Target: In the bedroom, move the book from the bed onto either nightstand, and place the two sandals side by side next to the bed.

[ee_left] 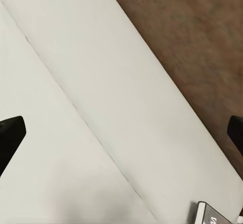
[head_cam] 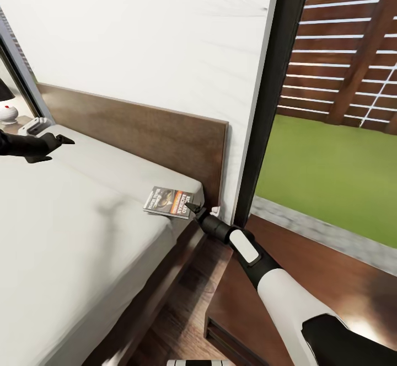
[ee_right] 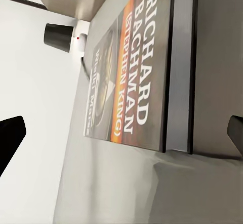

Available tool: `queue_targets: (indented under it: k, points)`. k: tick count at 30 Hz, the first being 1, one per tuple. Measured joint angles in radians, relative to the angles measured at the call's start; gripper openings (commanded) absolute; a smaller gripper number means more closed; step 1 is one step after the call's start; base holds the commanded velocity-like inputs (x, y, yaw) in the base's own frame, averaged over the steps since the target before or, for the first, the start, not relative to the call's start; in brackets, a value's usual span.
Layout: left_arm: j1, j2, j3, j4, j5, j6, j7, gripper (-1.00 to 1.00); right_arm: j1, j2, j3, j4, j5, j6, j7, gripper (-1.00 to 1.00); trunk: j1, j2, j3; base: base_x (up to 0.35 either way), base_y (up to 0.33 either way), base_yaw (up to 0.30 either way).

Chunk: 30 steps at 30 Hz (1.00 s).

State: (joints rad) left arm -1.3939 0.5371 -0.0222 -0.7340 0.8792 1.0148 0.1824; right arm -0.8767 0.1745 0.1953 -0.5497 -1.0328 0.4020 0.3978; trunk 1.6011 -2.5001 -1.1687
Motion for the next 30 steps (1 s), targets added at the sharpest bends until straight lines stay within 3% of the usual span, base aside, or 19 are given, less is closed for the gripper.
queue_targets:
  k: [30]
  points:
    - [0.000, 0.000, 0.000, 0.000, 0.000, 0.000, 0.000, 1.00, 0.000, 0.000, 0.002, 0.000, 0.000, -0.005, 0.001, 1.00, 0.000, 0.000, -0.015, 0.000, 0.000, 0.000]
